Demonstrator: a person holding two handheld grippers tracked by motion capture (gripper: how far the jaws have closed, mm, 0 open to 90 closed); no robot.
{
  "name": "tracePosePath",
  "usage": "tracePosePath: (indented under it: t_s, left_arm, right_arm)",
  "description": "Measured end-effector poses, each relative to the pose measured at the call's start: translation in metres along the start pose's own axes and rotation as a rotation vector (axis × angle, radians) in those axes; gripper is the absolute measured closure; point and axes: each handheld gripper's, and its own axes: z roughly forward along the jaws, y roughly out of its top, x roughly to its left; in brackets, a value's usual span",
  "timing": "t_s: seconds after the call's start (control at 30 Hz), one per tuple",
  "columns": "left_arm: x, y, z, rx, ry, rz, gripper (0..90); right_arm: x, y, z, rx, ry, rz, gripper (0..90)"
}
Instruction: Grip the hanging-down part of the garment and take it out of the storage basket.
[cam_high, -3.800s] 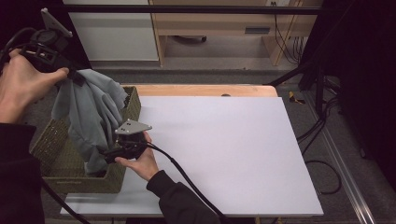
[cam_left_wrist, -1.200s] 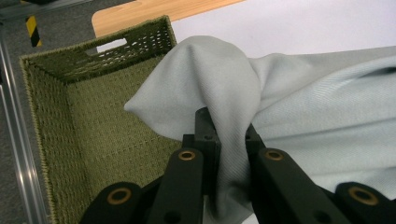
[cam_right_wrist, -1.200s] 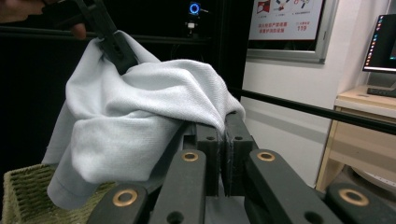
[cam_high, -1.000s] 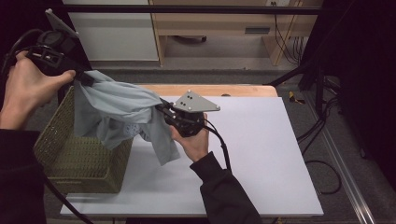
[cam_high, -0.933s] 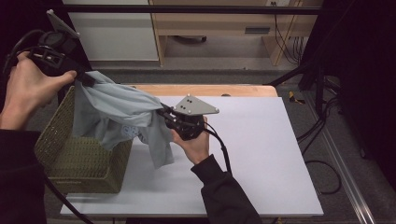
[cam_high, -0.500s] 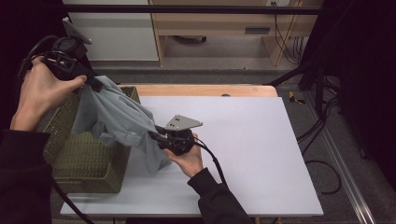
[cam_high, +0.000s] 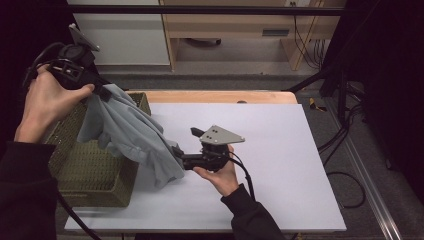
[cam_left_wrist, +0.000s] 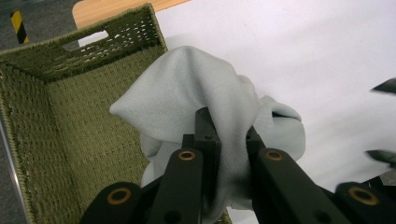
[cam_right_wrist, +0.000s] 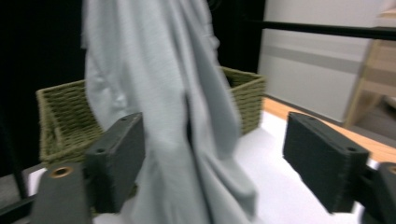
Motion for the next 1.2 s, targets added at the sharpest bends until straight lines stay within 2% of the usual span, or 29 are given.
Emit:
tracePosePath:
  t_s: [0.07,0.1,0.2,0.23,0.27,0.33,0.37,0.6,0.63,0.77,0.8,0.87,0.9,1.03,1.2]
  left_arm:
    - [0.0,0.0,0.001,0.0,-0.002,-0.001,83.3]
    - [0.001,0.0,0.002,0.005,-0.008,-0.005,83.3]
    - [0.002,0.0,0.005,0.011,-0.008,-0.009,83.3]
    - [0.002,0.0,0.005,0.011,-0.008,-0.009,83.3]
    - [0.002,0.0,0.006,0.012,-0.008,-0.01,83.3]
    - [0.002,0.0,0.007,0.014,-0.009,-0.012,83.3]
    - [0.003,0.0,0.007,0.016,-0.008,-0.014,83.3]
    - [0.004,0.001,0.007,0.023,-0.008,-0.018,83.3]
    - [0.004,0.001,0.008,0.024,-0.009,-0.02,83.3]
    - [0.005,0.001,0.009,0.032,-0.008,-0.023,83.3]
    - [0.005,0.001,0.009,0.032,-0.008,-0.023,83.3]
    - [0.006,0.001,0.009,0.035,-0.007,-0.027,83.3]
    - [0.006,0.001,0.009,0.035,-0.007,-0.027,83.3]
    - [0.007,0.0,0.009,0.036,-0.008,-0.032,83.3]
    - [0.009,-0.002,0.008,0.035,-0.007,-0.036,83.3]
  right_arm:
    - [-0.003,-0.001,-0.006,-0.003,-0.016,0.008,17.1]
    - [-0.009,-0.003,-0.016,-0.016,-0.039,0.014,14.7]
    - [-0.017,-0.009,-0.03,-0.034,-0.065,0.04,12.3]
    - [-0.017,-0.009,-0.03,-0.034,-0.065,0.04,12.3]
    - [-0.022,-0.014,-0.039,-0.039,-0.079,0.055,10.7]
    - [-0.024,-0.017,-0.043,-0.04,-0.089,0.053,9.8]
    - [-0.028,-0.023,-0.052,-0.038,-0.114,0.05,8.5]
    - [-0.042,-0.041,-0.082,-0.055,-0.192,0.074,5.3]
    - [-0.042,-0.041,-0.082,-0.055,-0.192,0.074,5.3]
    - [-0.048,-0.053,-0.103,-0.047,-0.232,0.087,4.1]
    - [-0.048,-0.053,-0.103,-0.047,-0.232,0.087,4.1]
    - [-0.051,-0.061,-0.116,-0.044,-0.264,0.098,3.4]
    - [-0.051,-0.061,-0.116,-0.044,-0.264,0.098,3.4]
    - [-0.054,-0.072,-0.132,-0.034,-0.314,0.089,2.3]
    - [-0.055,-0.08,-0.14,-0.035,-0.342,0.086,1.7]
